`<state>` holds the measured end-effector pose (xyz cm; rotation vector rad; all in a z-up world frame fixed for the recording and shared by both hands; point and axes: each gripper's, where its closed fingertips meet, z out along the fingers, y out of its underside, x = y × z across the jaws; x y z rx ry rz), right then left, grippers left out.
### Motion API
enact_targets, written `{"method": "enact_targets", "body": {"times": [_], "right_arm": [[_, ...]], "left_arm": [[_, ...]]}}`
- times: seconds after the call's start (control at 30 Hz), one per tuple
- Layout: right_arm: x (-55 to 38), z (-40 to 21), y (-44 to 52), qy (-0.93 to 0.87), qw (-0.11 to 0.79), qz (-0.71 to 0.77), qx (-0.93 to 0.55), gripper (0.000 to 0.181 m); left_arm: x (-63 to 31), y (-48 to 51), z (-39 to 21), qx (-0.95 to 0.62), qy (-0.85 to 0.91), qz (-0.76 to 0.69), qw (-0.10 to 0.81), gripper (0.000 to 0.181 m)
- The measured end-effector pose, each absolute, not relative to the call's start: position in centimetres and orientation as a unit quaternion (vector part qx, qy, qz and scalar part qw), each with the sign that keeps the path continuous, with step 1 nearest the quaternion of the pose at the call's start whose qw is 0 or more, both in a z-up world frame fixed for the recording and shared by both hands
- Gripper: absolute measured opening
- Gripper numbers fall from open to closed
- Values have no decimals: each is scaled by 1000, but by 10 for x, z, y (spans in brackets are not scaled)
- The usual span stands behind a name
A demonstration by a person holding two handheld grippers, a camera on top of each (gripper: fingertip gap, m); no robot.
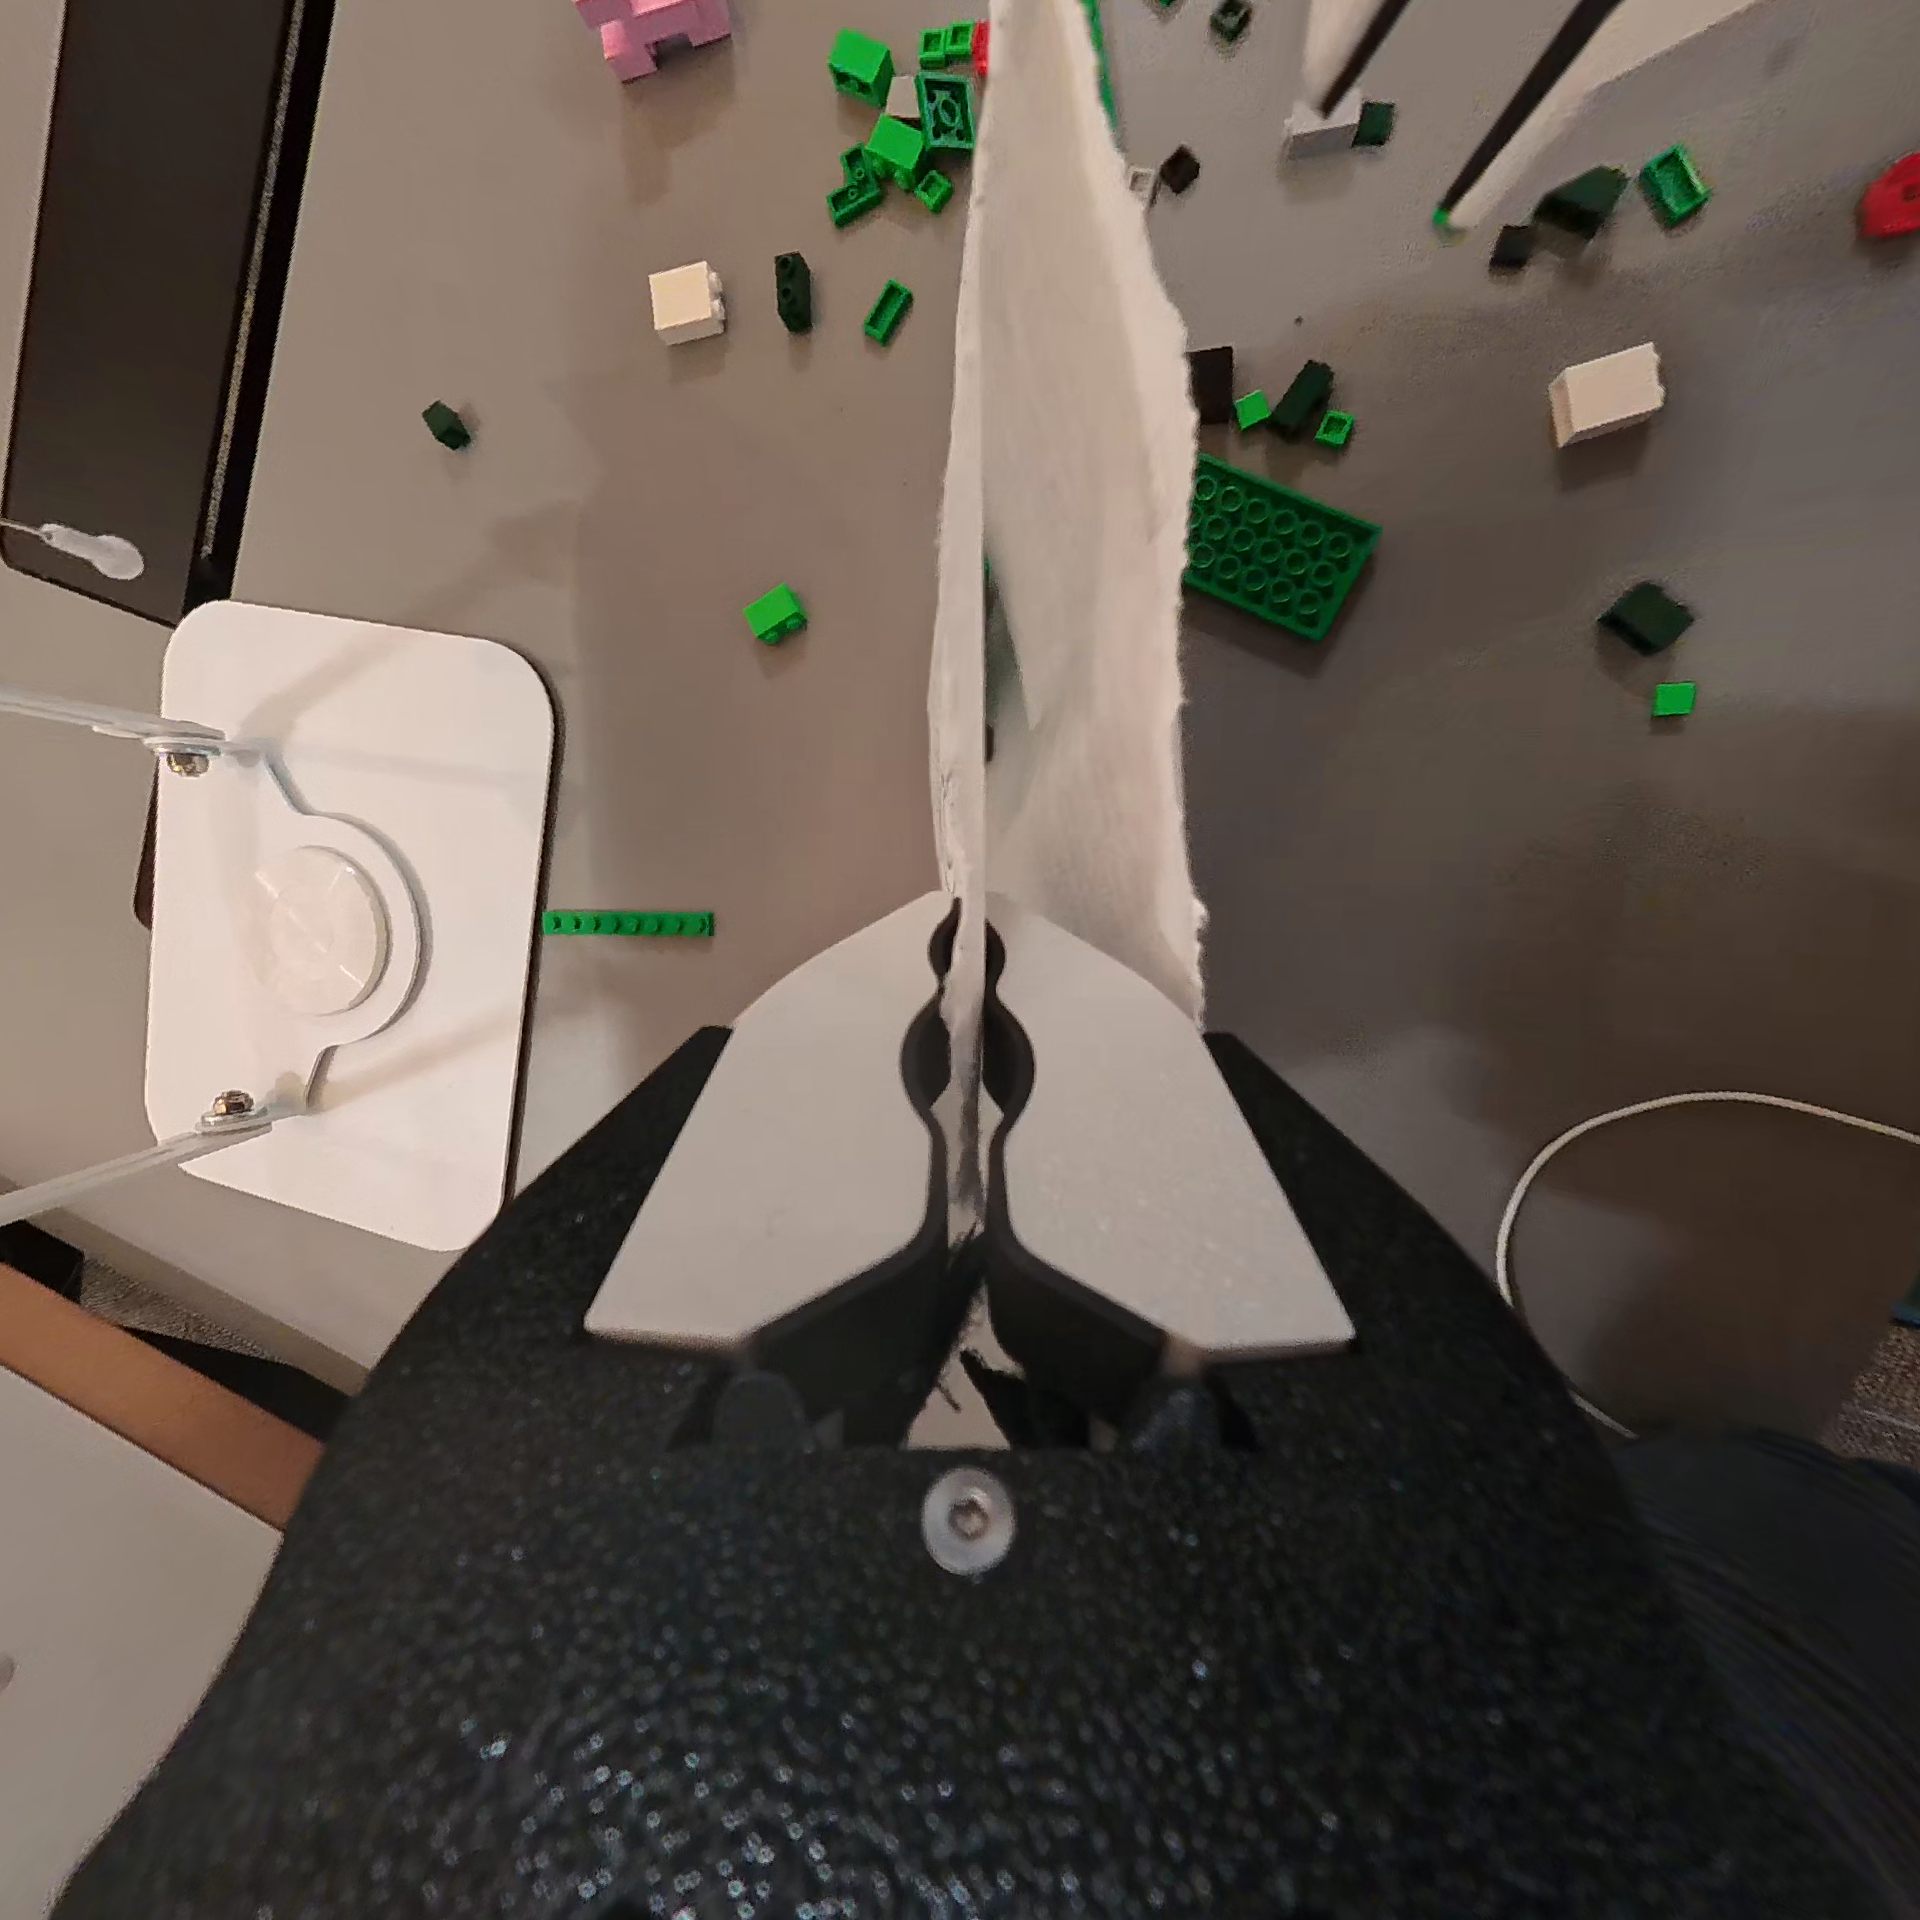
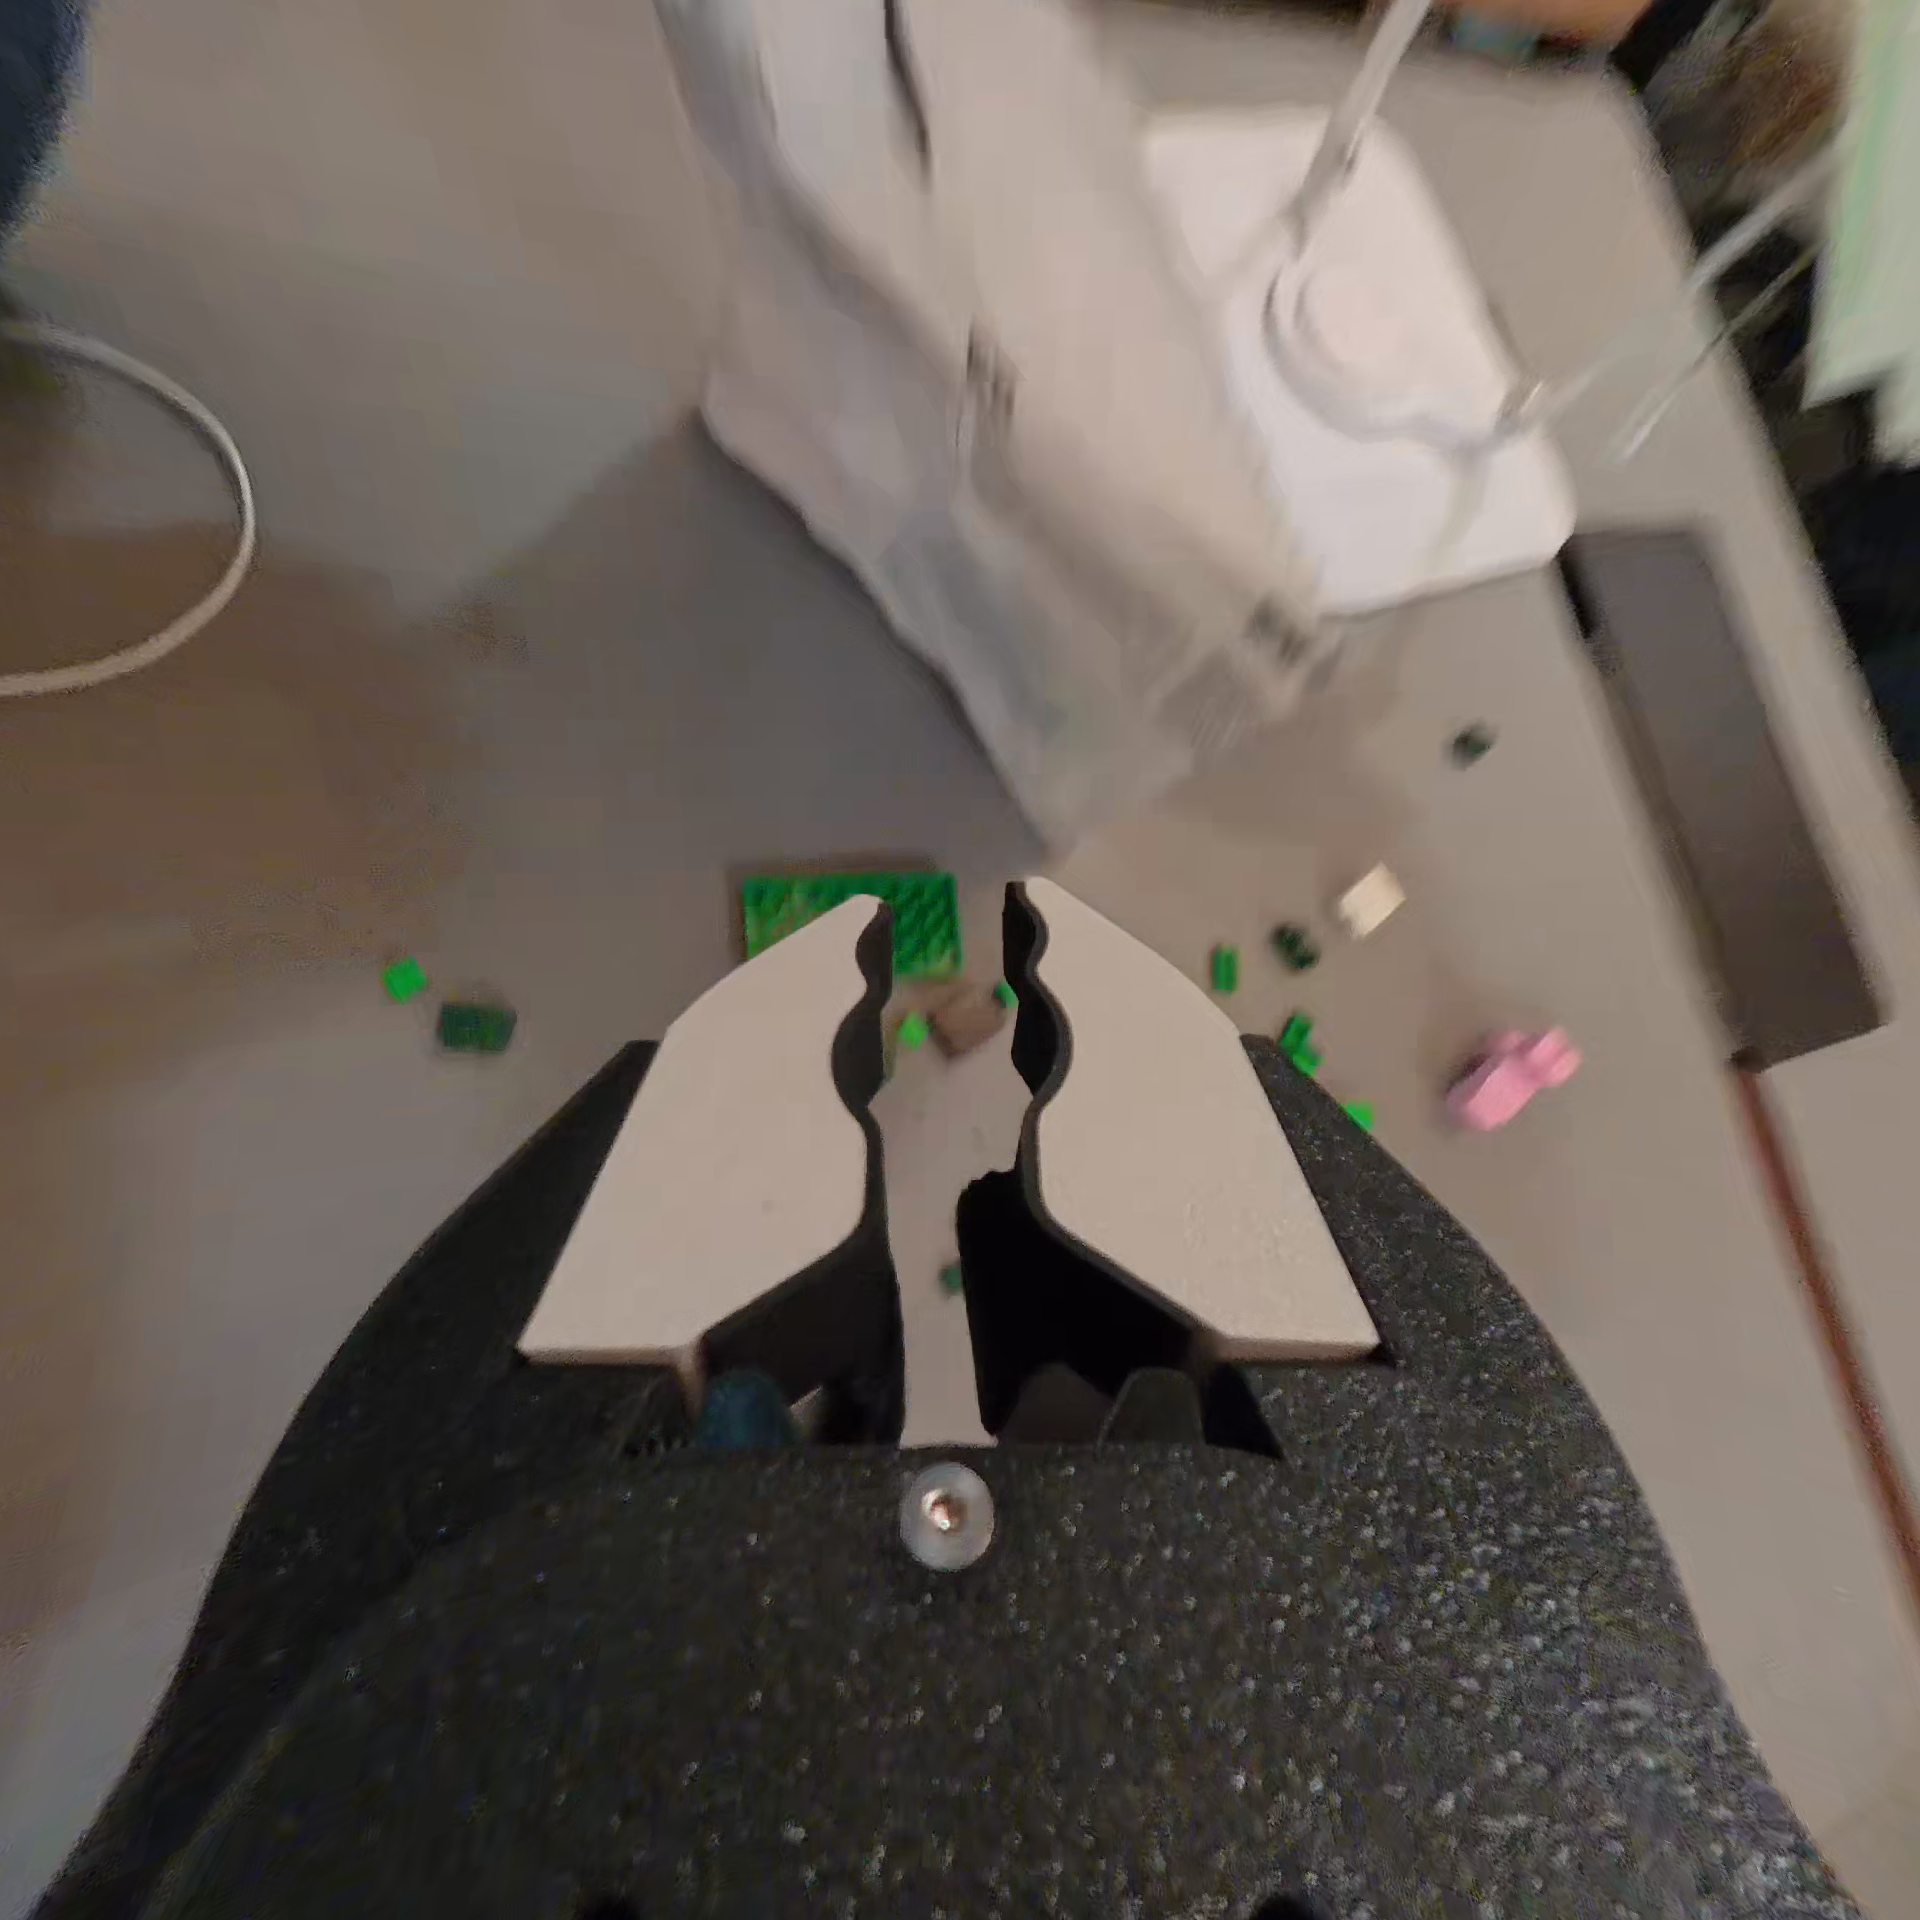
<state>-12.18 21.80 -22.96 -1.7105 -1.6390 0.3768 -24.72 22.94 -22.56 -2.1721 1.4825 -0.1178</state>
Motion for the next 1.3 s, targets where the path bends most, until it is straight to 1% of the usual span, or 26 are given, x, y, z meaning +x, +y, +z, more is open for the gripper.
{"method": "enact_targets", "body": {"times": [0.13,0.23,0.3,0.57,0.8,0.87,0.93,1.03,1.1,1.2,1.3], "right_arm": [[-82,-291,212,-633,272,118,-715,19],[-62,-313,209,-618,241,115,-739,14],[-57,-318,207,-602,232,135,-752,10],[-43,-333,204,-595,195,139,-767,11],[-44,-336,206,-591,189,156,-769,8],[-48,-327,208,-594,206,159,-761,8],[-70,-296,207,-595,253,194,-738,8],[-125,-212,205,-600,393,241,-654,7],[-157,-170,203,-617,461,233,-594,7],[-190,-150,212,-647,498,167,-553,7],[-209,-157,221,-670,485,131,-546,7]], "left_arm": [[-248,229,-225,-798,545,-43,253,0],[-247,228,-224,-796,547,-42,254,0],[-246,228,-224,-795,549,-42,255,0],[-246,228,-225,-795,550,-42,251,0],[-246,227,-226,-795,551,-42,249,0],[-246,228,-225,-796,550,-42,250,0],[-246,228,-225,-796,550,-41,250,0],[-245,228,-225,-796,550,-40,251,0],[-245,229,-226,-795,550,-39,252,0],[-244,230,-226,-794,551,-38,253,0],[-244,230,-225,-794,551,-37,253,0]]}}
